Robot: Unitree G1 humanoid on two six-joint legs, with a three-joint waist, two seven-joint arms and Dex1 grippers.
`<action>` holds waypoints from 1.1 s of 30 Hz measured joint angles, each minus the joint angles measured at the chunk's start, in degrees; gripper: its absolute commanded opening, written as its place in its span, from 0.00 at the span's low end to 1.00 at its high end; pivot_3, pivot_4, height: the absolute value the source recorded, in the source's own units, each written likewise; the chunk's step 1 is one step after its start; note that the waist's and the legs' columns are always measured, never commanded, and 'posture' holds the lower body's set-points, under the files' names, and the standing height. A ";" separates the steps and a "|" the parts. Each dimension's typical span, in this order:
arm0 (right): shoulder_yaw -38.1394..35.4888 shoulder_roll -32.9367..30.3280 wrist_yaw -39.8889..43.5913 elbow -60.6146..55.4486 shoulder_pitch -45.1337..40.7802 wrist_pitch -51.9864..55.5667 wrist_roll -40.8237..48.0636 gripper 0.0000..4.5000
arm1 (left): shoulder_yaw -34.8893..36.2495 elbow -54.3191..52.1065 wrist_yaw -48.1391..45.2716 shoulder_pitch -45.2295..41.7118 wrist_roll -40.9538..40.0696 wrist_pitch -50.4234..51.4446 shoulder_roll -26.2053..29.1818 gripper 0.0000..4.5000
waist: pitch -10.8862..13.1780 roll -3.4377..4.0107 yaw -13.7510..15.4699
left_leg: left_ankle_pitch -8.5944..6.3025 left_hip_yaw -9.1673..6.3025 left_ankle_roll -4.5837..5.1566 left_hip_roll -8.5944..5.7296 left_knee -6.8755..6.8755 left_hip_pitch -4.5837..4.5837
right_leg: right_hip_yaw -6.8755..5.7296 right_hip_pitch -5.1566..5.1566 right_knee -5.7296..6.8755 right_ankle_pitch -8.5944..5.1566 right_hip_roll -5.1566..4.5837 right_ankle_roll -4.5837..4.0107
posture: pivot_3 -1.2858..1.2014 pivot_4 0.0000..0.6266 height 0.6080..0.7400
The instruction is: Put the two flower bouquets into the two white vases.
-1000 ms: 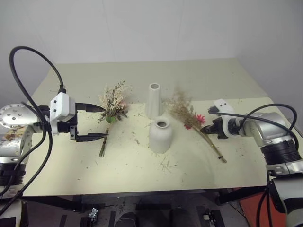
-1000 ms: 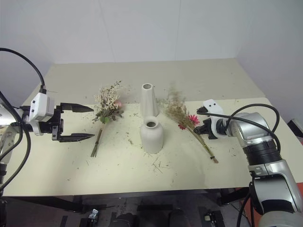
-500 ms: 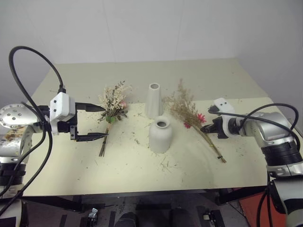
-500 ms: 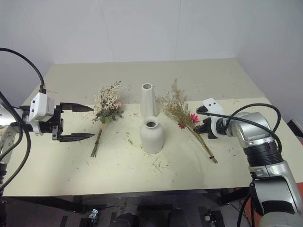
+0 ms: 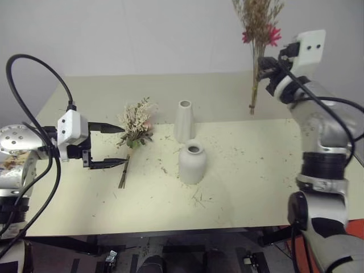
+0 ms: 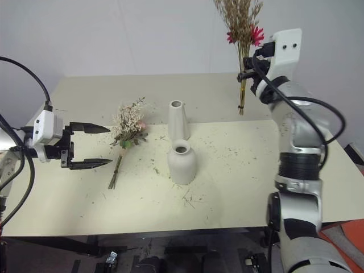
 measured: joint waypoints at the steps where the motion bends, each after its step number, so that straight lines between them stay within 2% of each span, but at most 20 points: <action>1: 0.00 1.59 -0.12 2.97 -0.63 -4.06 -0.06 0.00 | 0.24 -0.12 0.05 -0.03 -0.06 0.08 0.14 1.00 | 0.00 0.00 -0.21 | 0.00 0.06 0.00 0.00 -0.03 -0.01 | 0.09 -0.11 0.08 0.00 0.01 0.00 | 0.52 0.24 1.00; 6: -6.28 9.52 3.64 12.49 -6.78 -17.34 8.44 0.00 | 1.87 -1.38 0.52 0.57 -1.81 2.40 0.45 1.00 | 0.00 0.00 -1.28 | 0.05 0.22 -0.07 0.12 -0.10 -0.09 | 0.32 -0.45 0.23 0.02 0.10 -0.02 | 0.52 0.24 1.00; 9: -8.25 11.30 6.05 14.65 -9.16 -22.61 11.54 0.00 | 4.74 -2.49 2.06 2.34 -3.57 4.46 0.50 1.00 | 0.00 0.01 -1.74 | 0.05 0.28 -0.07 0.13 -0.12 -0.05 | 0.41 -0.47 0.23 0.02 0.09 -0.02 | 0.52 0.24 1.00; 16: -10.61 15.84 12.92 16.08 -9.89 -23.68 20.21 0.00 | 12.01 -5.23 5.97 10.69 -6.03 8.42 0.82 1.00 | -0.01 0.03 -2.76 | 0.05 0.30 -0.07 0.30 -0.14 0.08 | 0.58 -0.47 0.27 0.12 0.28 -0.13 | 0.52 0.24 1.00; 24: -11.03 18.38 19.11 31.88 -15.05 -26.10 21.24 0.00 | 14.08 -7.70 9.30 14.80 -6.76 9.98 0.59 1.00 | -0.01 0.03 -2.70 | 0.05 0.40 -0.08 0.45 -0.21 0.18 | 0.69 -0.47 0.25 0.18 0.43 -0.21 | 0.52 0.24 1.00; 28: -10.96 20.05 19.97 40.83 -17.42 -29.15 19.65 0.00 | 14.27 -9.25 10.15 15.45 -6.87 10.28 0.59 1.00 | -0.01 0.03 -2.71 | 0.04 0.38 -0.09 0.47 -0.26 0.16 | 0.72 -0.52 0.25 0.18 0.44 -0.22 | 0.52 0.24 1.00; 33: -11.17 20.83 20.11 46.75 -19.85 -31.94 18.31 0.00 | 15.01 -10.57 10.69 16.84 -6.93 11.05 0.59 1.00 | -0.01 0.03 -2.66 | 0.04 0.36 -0.10 0.47 -0.25 0.13 | 0.72 -0.54 0.23 0.18 0.43 -0.22 | 0.52 0.24 1.00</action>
